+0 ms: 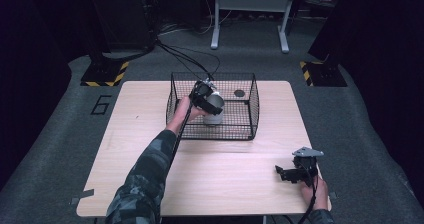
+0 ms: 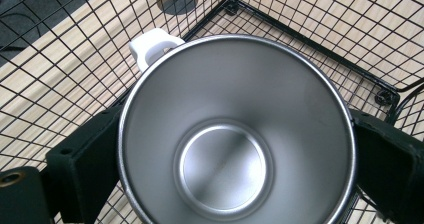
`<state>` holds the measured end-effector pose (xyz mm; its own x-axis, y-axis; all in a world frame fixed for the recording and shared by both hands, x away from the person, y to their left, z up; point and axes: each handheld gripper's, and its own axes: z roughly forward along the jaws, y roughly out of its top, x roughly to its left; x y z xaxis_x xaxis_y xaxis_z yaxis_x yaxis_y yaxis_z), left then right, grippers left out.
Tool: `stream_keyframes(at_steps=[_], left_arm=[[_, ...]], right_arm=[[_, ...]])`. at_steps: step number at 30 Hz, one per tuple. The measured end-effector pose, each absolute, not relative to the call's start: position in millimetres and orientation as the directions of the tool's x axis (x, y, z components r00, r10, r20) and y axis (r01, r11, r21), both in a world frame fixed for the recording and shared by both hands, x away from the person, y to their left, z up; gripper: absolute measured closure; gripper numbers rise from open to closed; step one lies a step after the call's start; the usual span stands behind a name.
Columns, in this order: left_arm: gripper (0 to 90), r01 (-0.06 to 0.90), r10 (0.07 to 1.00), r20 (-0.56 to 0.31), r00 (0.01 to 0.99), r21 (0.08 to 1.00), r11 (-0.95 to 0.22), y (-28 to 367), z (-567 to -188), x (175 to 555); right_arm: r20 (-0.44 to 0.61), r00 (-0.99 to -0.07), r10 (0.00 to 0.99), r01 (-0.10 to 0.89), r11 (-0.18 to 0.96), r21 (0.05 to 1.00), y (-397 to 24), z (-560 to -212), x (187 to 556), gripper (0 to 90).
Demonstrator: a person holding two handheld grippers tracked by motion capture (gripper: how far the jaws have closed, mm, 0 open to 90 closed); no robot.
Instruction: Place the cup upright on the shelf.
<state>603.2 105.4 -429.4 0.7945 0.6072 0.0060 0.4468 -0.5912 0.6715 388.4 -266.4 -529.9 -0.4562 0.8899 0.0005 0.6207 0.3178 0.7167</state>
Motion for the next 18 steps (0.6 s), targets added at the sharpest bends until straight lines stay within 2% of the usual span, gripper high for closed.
stream_keyframes(at_steps=[8,18], left_arm=[[4.3,0.447,0.608,-0.038,0.793,0.715,-0.538,113.9,-425.4,600.3],[0.2,0.43,0.621,-0.044,0.782,0.76,-0.488,119.5,-406.3,590.8]], right_arm=[[0.001,-0.456,0.89,0.621,0.317,0.717,-266.4,-529.9,388.4,0.0],[0.0,-0.456,0.89,0.621,0.318,0.717,-266.4,-529.9,388.4,0.0]])
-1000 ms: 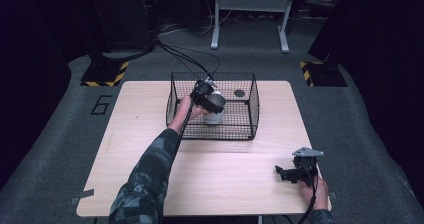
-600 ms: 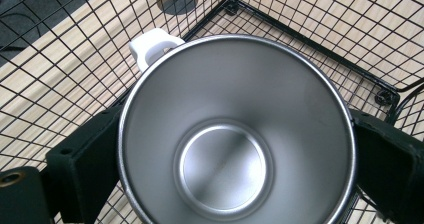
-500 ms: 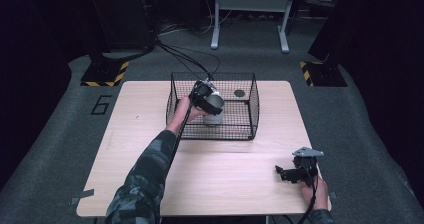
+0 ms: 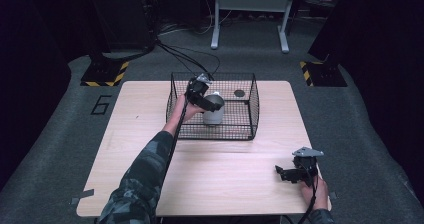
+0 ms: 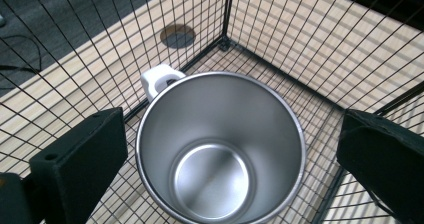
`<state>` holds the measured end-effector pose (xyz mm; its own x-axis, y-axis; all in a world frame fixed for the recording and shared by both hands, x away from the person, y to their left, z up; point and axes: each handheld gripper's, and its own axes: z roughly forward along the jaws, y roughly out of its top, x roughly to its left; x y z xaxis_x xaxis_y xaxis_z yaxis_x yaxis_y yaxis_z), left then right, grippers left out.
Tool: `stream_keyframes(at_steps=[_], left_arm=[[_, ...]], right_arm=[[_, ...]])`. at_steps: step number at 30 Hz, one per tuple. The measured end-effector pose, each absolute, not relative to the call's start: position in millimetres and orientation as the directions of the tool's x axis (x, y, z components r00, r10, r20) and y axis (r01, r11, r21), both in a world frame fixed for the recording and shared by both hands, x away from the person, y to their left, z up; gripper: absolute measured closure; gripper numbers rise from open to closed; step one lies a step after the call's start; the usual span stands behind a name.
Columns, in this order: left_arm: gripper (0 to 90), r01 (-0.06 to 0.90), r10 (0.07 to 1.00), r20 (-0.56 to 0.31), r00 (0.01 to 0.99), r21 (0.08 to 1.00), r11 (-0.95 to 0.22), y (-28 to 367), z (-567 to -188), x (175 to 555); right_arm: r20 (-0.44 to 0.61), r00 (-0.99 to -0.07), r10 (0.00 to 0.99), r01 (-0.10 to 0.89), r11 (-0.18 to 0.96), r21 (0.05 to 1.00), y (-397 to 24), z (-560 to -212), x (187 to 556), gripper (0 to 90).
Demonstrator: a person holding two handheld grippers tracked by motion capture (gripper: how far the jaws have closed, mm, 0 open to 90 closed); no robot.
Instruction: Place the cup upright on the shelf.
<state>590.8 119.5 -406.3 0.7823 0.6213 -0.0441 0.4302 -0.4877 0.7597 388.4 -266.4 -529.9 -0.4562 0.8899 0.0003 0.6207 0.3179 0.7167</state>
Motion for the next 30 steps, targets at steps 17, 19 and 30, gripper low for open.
stream_keyframes(at_steps=[17,19,30], left_arm=[[0.2,0.368,0.605,-0.024,0.796,0.813,-0.452,133.5,-367.6,548.1],[0.2,0.357,0.597,-0.02,0.802,0.817,-0.452,134.0,-364.1,540.6],[0.2,0.298,0.556,0.026,0.831,0.823,-0.484,148.3,-353.2,494.0]], right_arm=[[0.001,-0.455,0.89,0.621,0.317,0.716,-266.3,-529.9,388.4,0.0],[0.001,-0.455,0.89,0.621,0.317,0.716,-266.3,-529.9,388.4,0.0],[0.001,-0.453,0.891,0.623,0.316,0.716,-266.1,-529.8,388.4,0.0]])
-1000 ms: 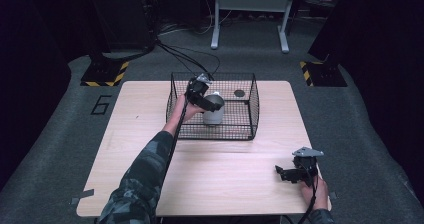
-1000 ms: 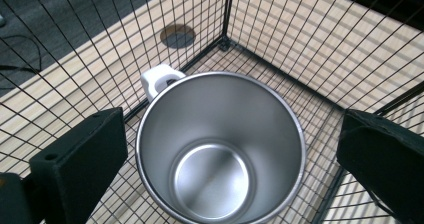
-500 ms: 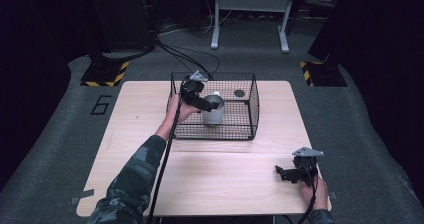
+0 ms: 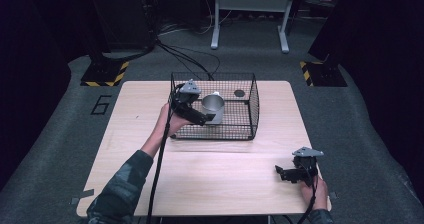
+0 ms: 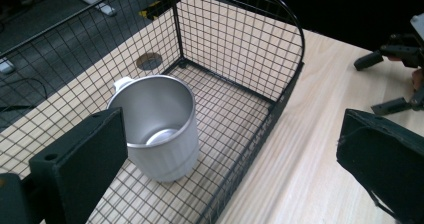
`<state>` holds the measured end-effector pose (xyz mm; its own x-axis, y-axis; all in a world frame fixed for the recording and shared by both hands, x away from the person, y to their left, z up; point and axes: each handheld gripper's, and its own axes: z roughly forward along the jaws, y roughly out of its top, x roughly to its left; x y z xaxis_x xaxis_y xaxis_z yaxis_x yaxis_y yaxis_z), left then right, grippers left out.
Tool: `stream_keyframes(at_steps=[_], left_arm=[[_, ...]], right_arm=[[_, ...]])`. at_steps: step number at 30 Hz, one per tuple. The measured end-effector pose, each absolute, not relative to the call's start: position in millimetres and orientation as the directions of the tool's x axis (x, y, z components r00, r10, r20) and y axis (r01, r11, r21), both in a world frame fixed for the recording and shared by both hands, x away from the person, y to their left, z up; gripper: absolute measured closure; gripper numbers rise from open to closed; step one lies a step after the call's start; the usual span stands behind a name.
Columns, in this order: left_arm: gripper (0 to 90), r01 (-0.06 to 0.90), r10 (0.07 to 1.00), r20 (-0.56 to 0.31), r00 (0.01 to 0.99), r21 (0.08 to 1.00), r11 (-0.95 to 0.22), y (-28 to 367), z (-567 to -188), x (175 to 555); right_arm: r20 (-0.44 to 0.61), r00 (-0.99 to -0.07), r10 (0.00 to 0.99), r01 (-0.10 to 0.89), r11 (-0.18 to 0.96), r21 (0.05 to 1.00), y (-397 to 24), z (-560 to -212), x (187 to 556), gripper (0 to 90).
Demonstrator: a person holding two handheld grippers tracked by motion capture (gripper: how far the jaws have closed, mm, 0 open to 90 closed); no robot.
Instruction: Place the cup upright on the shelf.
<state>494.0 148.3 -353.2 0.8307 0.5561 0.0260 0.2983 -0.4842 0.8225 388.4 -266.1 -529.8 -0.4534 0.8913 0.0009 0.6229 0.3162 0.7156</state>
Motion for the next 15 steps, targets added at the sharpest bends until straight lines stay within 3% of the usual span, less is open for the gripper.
stream_keyframes(at_steps=[15], left_arm=[[0.2,0.286,0.61,0.075,0.789,0.834,-0.472,197.8,-376.4,431.6]], right_arm=[[-0.001,-0.455,0.891,0.621,0.318,0.717,-266.2,-529.9,388.4,0.0]])
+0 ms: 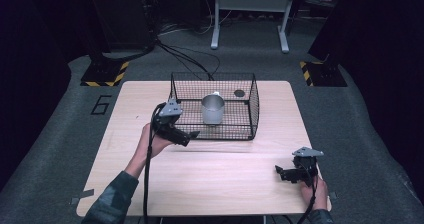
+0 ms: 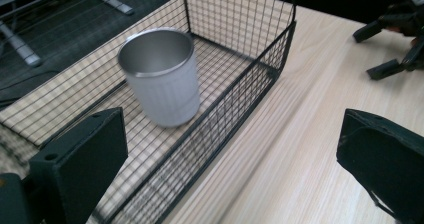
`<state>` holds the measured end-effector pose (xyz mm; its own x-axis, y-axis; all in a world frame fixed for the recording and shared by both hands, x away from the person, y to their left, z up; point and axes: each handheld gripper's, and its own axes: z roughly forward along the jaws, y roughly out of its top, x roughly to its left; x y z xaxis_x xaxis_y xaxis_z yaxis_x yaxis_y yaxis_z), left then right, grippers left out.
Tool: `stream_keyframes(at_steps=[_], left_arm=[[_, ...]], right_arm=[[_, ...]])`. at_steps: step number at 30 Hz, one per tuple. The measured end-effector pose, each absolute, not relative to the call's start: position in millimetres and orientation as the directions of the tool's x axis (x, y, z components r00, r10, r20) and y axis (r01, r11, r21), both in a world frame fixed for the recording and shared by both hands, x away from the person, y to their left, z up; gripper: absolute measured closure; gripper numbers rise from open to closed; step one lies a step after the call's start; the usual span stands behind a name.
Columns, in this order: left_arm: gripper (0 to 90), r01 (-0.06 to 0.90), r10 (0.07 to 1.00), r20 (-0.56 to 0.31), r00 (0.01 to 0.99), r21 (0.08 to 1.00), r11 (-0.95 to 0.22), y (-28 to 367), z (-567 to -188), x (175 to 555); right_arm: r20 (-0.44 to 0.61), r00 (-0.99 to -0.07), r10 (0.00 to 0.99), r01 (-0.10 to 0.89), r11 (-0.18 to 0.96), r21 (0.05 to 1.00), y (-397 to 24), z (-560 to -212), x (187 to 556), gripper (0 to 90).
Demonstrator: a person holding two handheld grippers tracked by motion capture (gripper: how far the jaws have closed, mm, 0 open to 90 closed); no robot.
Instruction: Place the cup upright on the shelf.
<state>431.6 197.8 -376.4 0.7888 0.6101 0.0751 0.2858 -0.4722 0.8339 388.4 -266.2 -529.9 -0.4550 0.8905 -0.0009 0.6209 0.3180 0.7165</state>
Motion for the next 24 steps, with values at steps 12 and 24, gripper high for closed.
stream_keyframes(at_steps=[12,24], left_arm=[[0.3,0.366,0.691,0.052,0.721,0.818,-0.443,246.2,-418.7,391.9],[0.3,0.501,0.793,0.024,0.609,0.763,-0.408,292.5,-483.2,368.1]], right_arm=[[-0.001,-0.454,0.891,0.621,0.318,0.716,-266.2,-529.9,388.4,0.0],[0.0,-0.453,0.891,0.622,0.316,0.716,-266.1,-529.9,388.3,0.0]])
